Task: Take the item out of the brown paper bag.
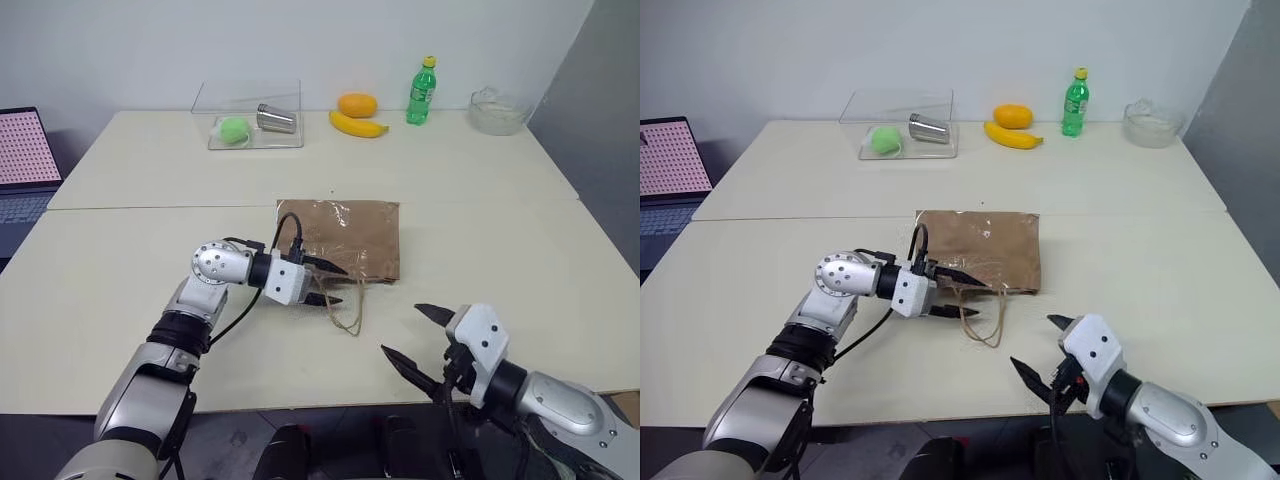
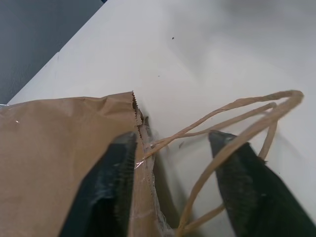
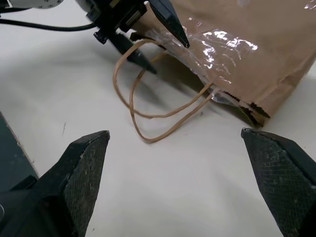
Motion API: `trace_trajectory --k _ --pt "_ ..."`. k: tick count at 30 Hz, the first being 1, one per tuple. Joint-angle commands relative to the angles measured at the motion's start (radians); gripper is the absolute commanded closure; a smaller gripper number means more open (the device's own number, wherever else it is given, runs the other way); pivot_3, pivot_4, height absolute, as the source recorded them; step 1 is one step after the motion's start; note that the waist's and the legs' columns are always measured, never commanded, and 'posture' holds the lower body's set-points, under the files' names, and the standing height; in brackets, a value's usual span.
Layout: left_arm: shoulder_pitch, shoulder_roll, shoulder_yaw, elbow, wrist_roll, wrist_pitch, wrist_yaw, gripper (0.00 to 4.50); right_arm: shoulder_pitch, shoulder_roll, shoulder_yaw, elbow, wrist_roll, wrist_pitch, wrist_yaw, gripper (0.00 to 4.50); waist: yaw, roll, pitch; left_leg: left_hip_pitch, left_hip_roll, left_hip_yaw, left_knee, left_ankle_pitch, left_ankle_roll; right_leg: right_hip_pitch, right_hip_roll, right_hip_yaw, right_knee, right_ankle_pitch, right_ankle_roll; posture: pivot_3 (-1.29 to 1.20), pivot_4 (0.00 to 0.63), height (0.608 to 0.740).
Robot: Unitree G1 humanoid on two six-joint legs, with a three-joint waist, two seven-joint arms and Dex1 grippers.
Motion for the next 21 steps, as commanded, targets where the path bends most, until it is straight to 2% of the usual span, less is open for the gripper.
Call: trace_trajectory --k 1,4,5,12,21 --pt "-0.008 -0.009 -0.007 -0.075 -0.044 0.043 0.001 3.4 -0.032 -0.004 0.013 -0.069 -0.018 0.011 0.025 0.0 0.0 0.0 0.0 0.0 0.0 0.0 0.0 0.0 0.0 0.0 0.0 0.0 0.0 0.0 0.0 0.0 0.15 0.74" --pt "0.0 -0.023 0.011 -0.151 -0.082 0.196 0.036 4.33 -0.067 0.0 0.047 -0.04 -0.041 0.03 0.046 0.0 0.001 0.0 0.0 0.0 0.0 0.0 0.0 0.0 0.0 0.0 0.0 0.0 0.0 0.0 0.0 0.0 0.15 0.74" --pt "-0.001 -0.026 0.018 -0.175 -0.091 0.246 0.048 4.45 -0.083 -0.001 0.067 -0.027 -0.045 0.035 0.063 0.0 0.001 0.0 0.0 0.0 0.0 0.0 0.0 0.0 0.0 0.0 0.0 0.0 0.0 0.0 0.0 0.0 0.15 0.74" --pt "0.004 -0.013 0.038 -0.291 -0.122 0.437 0.094 4.45 -0.217 0.063 0.201 0.07 -0.066 0.096 0.129 0.0 -0.004 0.0 0.0 0.0 0.0 0.0 0.0 0.0 0.0 0.0 0.0 0.0 0.0 0.0 0.001 0.0 0.15 0.74" --pt "0.029 0.008 0.041 -0.334 -0.117 0.466 0.097 4.45 -0.373 0.182 0.314 0.271 -0.176 0.077 0.165 0.0 -0.005 0.0 0.0 0.0 0.0 -0.001 -0.001 0.0 0.0 0.0 0.0 0.0 0.0 0.0 0.0 0.0 0.15 0.74"
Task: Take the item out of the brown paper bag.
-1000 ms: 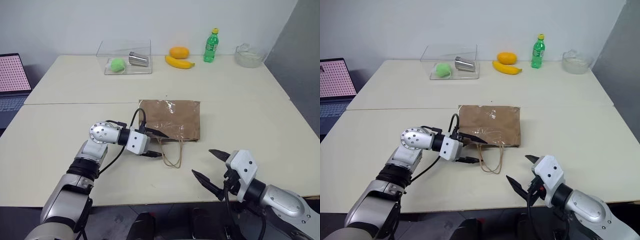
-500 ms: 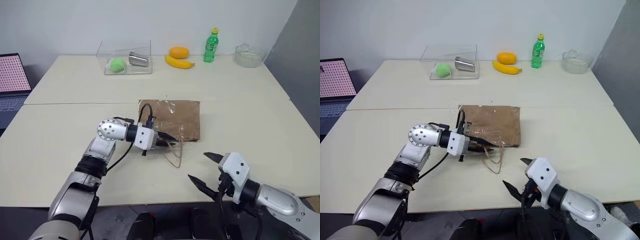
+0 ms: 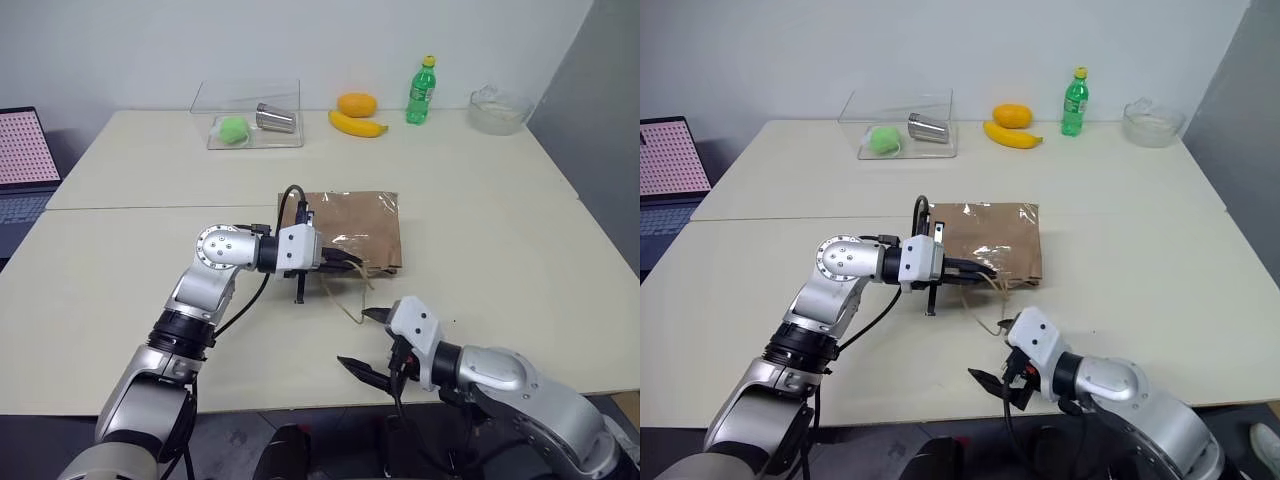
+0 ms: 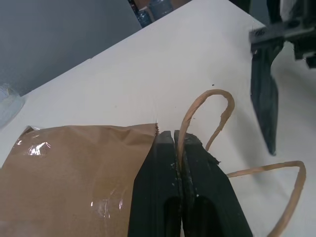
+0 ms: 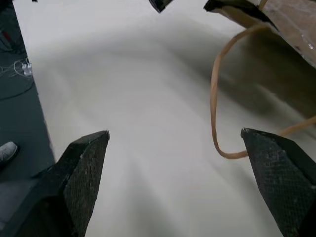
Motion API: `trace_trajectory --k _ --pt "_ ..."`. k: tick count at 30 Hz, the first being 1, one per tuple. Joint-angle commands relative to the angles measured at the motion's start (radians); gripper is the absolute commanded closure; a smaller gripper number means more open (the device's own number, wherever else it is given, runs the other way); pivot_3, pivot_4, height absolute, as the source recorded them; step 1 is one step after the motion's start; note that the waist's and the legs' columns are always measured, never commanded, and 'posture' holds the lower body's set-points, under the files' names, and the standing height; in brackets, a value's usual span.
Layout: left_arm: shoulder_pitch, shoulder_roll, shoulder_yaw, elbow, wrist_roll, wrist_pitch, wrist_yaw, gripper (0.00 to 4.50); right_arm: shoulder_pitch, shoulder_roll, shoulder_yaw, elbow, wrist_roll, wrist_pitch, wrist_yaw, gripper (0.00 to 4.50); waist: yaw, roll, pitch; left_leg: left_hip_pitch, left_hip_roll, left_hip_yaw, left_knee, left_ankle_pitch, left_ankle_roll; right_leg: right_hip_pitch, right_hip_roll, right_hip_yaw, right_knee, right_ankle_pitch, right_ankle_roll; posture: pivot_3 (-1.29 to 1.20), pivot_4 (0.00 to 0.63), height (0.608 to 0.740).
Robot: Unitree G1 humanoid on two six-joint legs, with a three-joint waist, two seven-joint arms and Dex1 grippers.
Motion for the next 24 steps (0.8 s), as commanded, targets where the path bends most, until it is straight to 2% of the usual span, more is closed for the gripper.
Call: trace_trajectory --k 1,3,13,14,20,24 --pt "0.004 0.005 0.019 -0.047 -0.015 0.002 0.01 4.49 -0.041 0.034 0.045 0.05 -0.07 -0.035 0.006 0.18 0.0 0.0 0.0 0.0 0.0 0.0 0.0 0.0 0.0 0.0 0.0 0.0 0.0 0.0 0.0 0.0 0.15 0.74" --pt "0.007 0.005 0.019 -0.049 -0.014 0.001 0.013 4.5 -0.058 0.052 0.063 0.088 -0.108 -0.048 0.004 0.62 0.0 0.0 0.0 0.0 0.0 0.0 0.0 0.0 0.0 0.0 0.0 0.0 0.0 0.0 0.0 0.0 0.15 0.74" --pt "-0.02 -0.015 0.022 -0.045 -0.014 0.03 0.045 4.5 -0.061 0.054 0.092 0.162 -0.244 -0.076 0.027 4.24 0.0 0.0 0.0 0.0 0.0 0.0 0.0 0.0 0.0 0.0 0.0 0.0 0.0 0.0 0.0 0.0 0.15 0.74" --pt "-0.028 -0.019 0.024 -0.044 -0.015 0.04 0.053 4.5 -0.058 0.052 0.088 0.165 -0.253 -0.074 0.029 4.48 0.0 0.0 0.0 0.0 0.0 0.0 0.0 0.0 0.0 0.0 0.0 0.0 0.0 0.0 0.0 0.0 0.15 0.74" --pt "-0.114 -0.047 0.046 0.026 -0.006 0.075 0.114 4.5 -0.024 0.048 0.053 0.189 -0.277 -0.019 0.022 4.48 0.0 0.0 0.0 0.0 0.0 0.0 0.0 0.0 0.0 0.0 0.0 0.0 0.0 0.0 0.0 0.0 0.15 0.74" --pt "-0.208 -0.075 0.083 0.075 -0.024 0.166 0.178 4.5 -0.002 0.02 0.06 0.195 -0.306 0.003 0.033 4.48 0.001 0.0 0.0 0.0 -0.001 0.0 0.0 0.0 0.0 0.0 0.0 0.0 0.0 0.0 0.0 0.0 0.15 0.74"
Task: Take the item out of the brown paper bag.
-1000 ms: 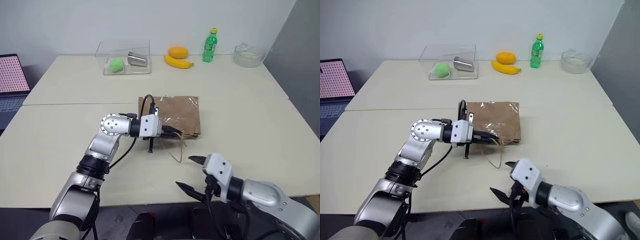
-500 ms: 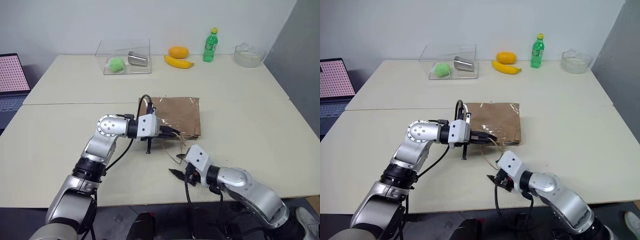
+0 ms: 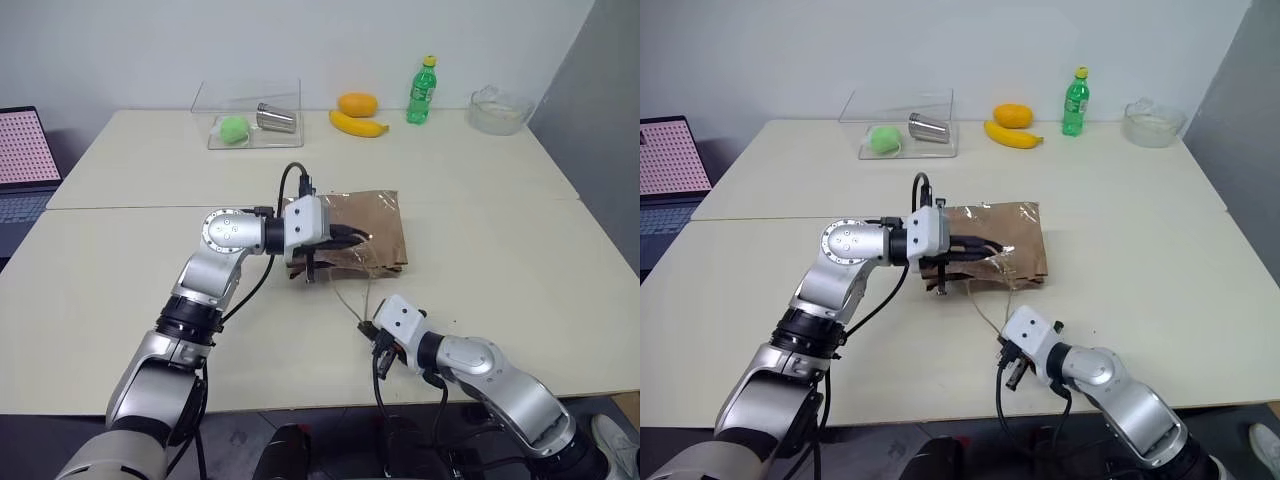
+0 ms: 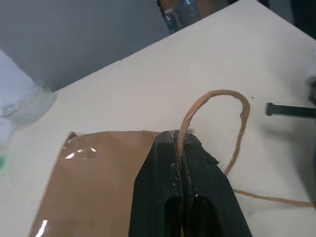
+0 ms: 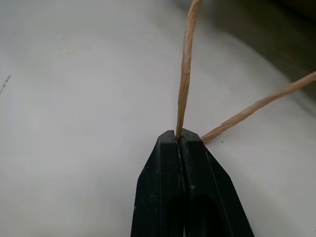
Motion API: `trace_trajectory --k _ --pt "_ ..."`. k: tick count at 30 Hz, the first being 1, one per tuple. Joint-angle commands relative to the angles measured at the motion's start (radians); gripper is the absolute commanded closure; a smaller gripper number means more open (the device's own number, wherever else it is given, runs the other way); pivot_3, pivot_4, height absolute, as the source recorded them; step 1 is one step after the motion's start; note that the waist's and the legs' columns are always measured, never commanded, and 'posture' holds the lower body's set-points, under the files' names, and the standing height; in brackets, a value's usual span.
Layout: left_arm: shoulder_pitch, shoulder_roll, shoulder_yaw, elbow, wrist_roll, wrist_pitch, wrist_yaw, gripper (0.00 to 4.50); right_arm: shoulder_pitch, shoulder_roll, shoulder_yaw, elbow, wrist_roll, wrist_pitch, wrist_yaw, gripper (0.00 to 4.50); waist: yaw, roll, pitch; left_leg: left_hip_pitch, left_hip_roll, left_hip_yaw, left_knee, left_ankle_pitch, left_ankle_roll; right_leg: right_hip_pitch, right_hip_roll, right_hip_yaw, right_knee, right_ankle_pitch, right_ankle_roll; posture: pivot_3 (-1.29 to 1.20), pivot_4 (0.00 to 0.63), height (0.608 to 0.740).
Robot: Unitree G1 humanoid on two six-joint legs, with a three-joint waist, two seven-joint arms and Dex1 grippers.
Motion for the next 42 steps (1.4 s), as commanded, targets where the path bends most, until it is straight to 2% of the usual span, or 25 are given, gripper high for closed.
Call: trace_trajectory --k 1,7,12,24,28,31,36,42 --pt "-0.107 -0.018 0.066 0.032 -0.024 0.055 0.067 4.5 0.025 -0.034 0.004 0.019 -0.04 0.039 0.009 4.48 0.001 0.0 0.0 0.0 0.0 0.0 0.0 0.0 0.0 0.0 0.0 0.0 0.0 0.0 0.0 0.0 0.15 0.74" --pt "-0.277 -0.034 0.122 0.193 -0.023 0.056 0.134 4.5 0.038 -0.044 0.023 0.034 -0.078 0.04 0.019 4.48 0.007 0.0 0.0 0.0 -0.001 0.0 0.0 0.0 0.0 0.0 -0.001 -0.001 -0.001 -0.001 0.001 0.0 0.15 0.74" --pt "-0.359 -0.038 0.149 0.26 -0.032 0.059 0.145 4.5 0.053 -0.046 0.023 0.03 -0.093 0.046 0.031 4.48 0.006 -0.001 0.0 -0.001 -0.001 0.0 0.0 0.0 0.0 0.0 -0.001 -0.001 -0.001 -0.001 0.002 0.0 0.15 0.74" --pt "-0.436 -0.048 0.2 0.313 -0.037 0.074 0.168 4.5 0.065 -0.062 0.031 0.023 -0.134 0.047 0.055 4.48 0.007 -0.002 0.0 0.0 -0.002 -0.001 0.0 0.0 0.0 0.001 -0.002 -0.001 -0.001 -0.003 0.006 0.0 0.15 0.74" --pt "-0.405 -0.042 0.202 0.242 -0.096 0.148 0.077 4.5 0.06 -0.042 -0.009 0.004 -0.135 0.022 0.044 4.48 0.007 -0.002 0.001 0.0 -0.002 -0.001 0.0 0.0 0.0 0.001 -0.002 -0.001 -0.001 -0.003 0.006 0.0 0.15 0.74" --pt "-0.365 -0.03 0.191 0.172 -0.127 0.201 0.023 4.5 0.057 -0.032 -0.043 -0.021 -0.134 0.001 0.036 3.87 0.006 -0.002 0.001 -0.001 -0.002 -0.001 0.0 0.0 0.0 0.001 -0.002 -0.001 -0.001 -0.003 0.006 0.0 0.15 0.74" --pt "-0.315 -0.029 0.184 0.09 -0.144 0.261 -0.001 4.5 0.057 -0.043 -0.083 -0.115 -0.115 0.033 0.054 2.12 0.007 -0.002 0.001 -0.001 -0.002 -0.001 0.0 0.0 0.0 0.0 -0.002 -0.001 -0.001 -0.003 0.006 0.0 0.15 0.74" --pt "-0.284 -0.031 0.181 0.037 -0.156 0.297 -0.018 4.5 0.082 -0.141 -0.157 -0.318 -0.057 0.092 0.138 0.02 0.008 -0.002 0.001 -0.002 -0.002 -0.001 0.0 0.0 0.0 0.0 -0.002 -0.001 -0.001 -0.003 0.006 0.0 0.15 0.74"
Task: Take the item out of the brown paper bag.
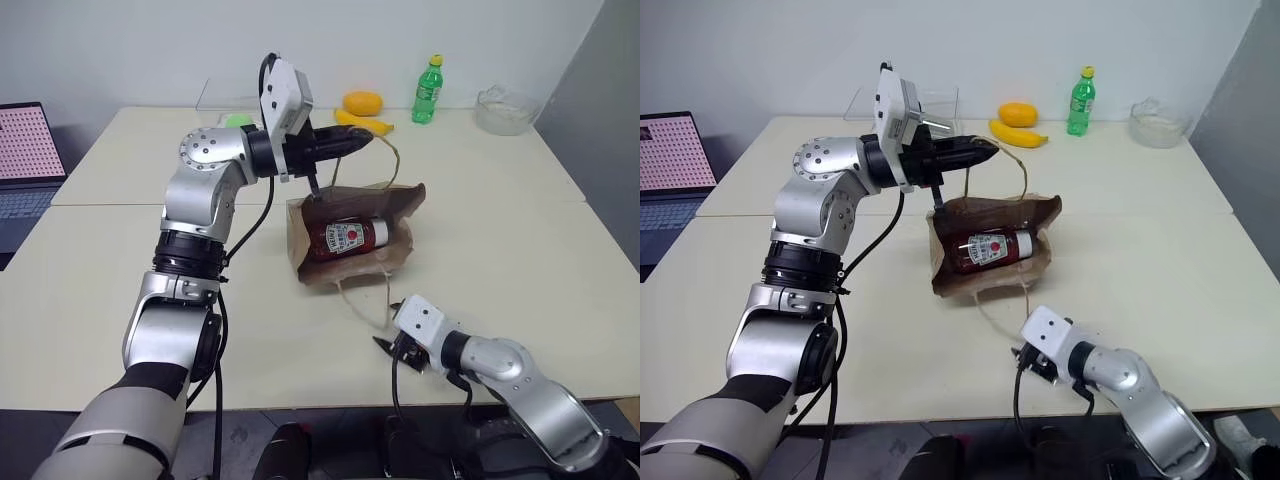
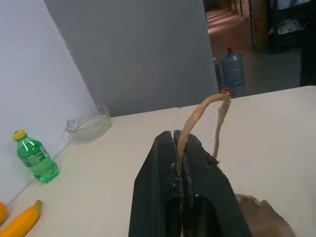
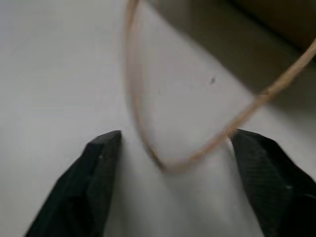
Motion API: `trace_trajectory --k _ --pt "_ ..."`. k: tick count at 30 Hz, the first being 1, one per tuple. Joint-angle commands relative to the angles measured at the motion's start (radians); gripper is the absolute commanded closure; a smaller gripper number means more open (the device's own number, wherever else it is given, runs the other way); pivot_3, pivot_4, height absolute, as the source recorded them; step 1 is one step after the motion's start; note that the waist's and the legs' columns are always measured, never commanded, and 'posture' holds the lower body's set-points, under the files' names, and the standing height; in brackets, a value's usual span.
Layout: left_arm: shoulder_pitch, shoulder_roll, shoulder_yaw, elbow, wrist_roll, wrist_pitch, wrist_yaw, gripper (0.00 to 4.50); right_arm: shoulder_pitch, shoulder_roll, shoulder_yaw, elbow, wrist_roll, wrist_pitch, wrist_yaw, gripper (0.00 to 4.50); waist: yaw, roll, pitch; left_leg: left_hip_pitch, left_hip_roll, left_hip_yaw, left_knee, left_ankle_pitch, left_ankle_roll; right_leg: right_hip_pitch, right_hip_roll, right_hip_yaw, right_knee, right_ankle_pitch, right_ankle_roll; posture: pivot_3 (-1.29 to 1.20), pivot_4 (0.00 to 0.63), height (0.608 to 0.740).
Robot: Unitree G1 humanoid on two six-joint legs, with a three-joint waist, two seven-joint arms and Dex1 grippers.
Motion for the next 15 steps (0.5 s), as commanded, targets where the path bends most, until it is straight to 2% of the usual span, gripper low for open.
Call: trace_trajectory --k 1,6,10,12,15 --pt "0.002 0.006 0.009 -0.061 -0.027 0.011 -0.008 4.5 0.022 -0.048 -0.083 -0.14 0.057 0.005 0.062 0.02 0.001 0.0 0.0 0.0 0.0 0.0 0.0 0.0 0.0 0.0 0.0 0.0 0.0 0.0 0.0 0.0 0.15 0.74" --pt "0.016 -0.002 0.005 -0.074 -0.025 0.012 -0.015 4.5 0.048 -0.105 -0.192 -0.243 0.167 0.035 0.141 0.02 0.003 0.0 0.0 0.0 0.0 0.0 0.0 0.0 0.0 0.0 0.0 0.0 0.0 0.0 0.0 0.0 0.15 0.74" --pt "0.019 -0.006 0.003 -0.077 -0.026 0.013 -0.019 4.5 0.045 -0.066 -0.353 -0.289 0.389 0.112 0.206 0.02 0.004 -0.001 0.0 0.0 0.0 0.0 0.0 0.0 0.0 0.001 0.0 0.0 0.0 0.0 0.0 0.0 0.15 0.74" --pt "0.02 -0.007 0.003 -0.079 -0.025 0.014 -0.023 4.5 0.003 -0.084 -0.42 -0.269 0.451 0.121 0.231 0.02 0.004 -0.001 0.0 0.0 0.0 0.0 0.0 0.0 0.0 0.001 0.0 0.0 0.0 0.0 -0.001 0.0 0.15 0.74" --pt "0.017 -0.011 0.007 -0.079 -0.026 0.016 -0.021 4.5 -0.156 -0.089 -0.389 -0.199 0.446 0.117 0.2 0.02 -0.001 -0.001 0.001 0.001 0.0 0.001 0.0 0.0 0.0 0.0 0.0 0.0 0.0 0.002 -0.004 0.0 0.15 0.74"
